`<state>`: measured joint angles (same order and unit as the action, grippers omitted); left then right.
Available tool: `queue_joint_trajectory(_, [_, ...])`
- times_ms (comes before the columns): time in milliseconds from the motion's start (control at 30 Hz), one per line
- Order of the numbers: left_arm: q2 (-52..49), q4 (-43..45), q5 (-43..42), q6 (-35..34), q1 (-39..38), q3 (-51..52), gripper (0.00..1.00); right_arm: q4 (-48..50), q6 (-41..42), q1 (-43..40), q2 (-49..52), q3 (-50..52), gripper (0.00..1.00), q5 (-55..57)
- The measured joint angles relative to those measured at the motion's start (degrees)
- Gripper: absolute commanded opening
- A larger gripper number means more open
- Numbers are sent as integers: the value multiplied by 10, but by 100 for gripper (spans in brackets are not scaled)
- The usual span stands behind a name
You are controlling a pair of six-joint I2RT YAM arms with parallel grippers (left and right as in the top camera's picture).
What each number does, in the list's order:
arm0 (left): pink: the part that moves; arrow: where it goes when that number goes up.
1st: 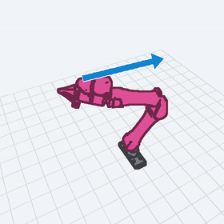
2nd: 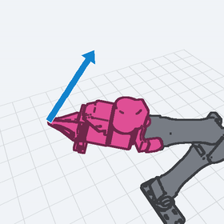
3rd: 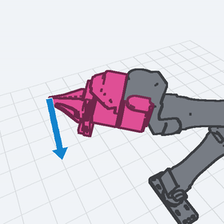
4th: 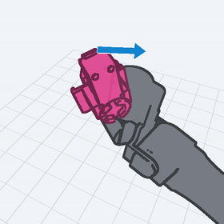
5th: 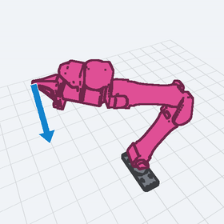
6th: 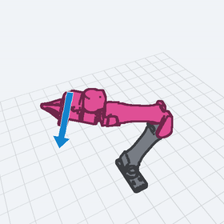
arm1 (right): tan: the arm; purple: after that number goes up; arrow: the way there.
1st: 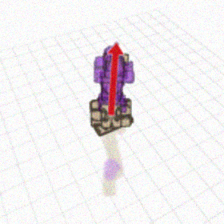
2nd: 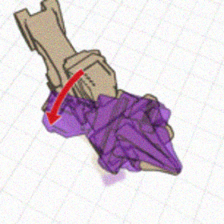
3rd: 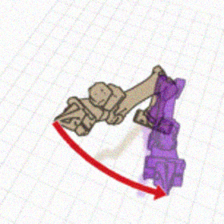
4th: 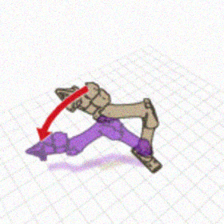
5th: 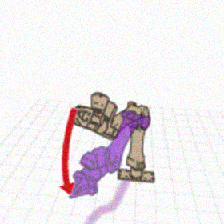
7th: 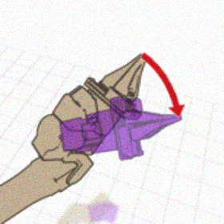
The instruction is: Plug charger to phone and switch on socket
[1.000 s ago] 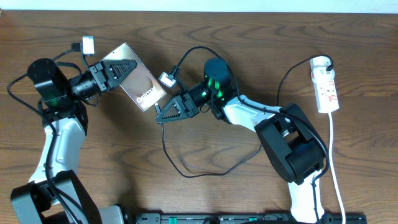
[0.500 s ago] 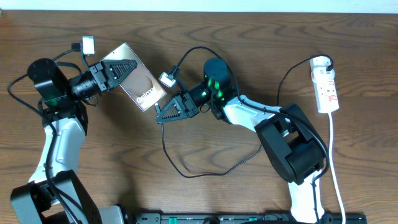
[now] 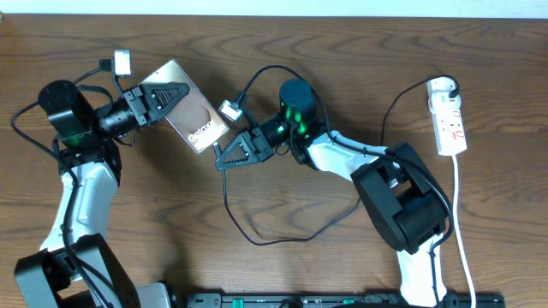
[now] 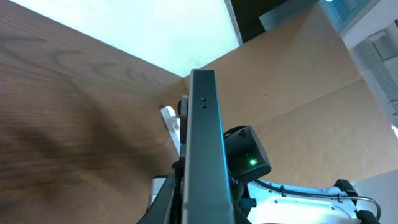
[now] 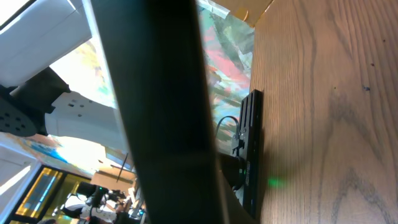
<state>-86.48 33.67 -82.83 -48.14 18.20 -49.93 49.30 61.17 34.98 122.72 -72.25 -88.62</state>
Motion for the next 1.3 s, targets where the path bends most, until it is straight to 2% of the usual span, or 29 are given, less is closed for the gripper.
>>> queue_joint_trajectory(1133, [0, 0, 6, -1, 0, 0, 7, -21, -1, -28, 0, 0, 1, 0])
queue_joint_trajectory(1300, [0, -5, -39, -6, -14, 0, 7, -20, -1, -42, 0, -1, 1, 10])
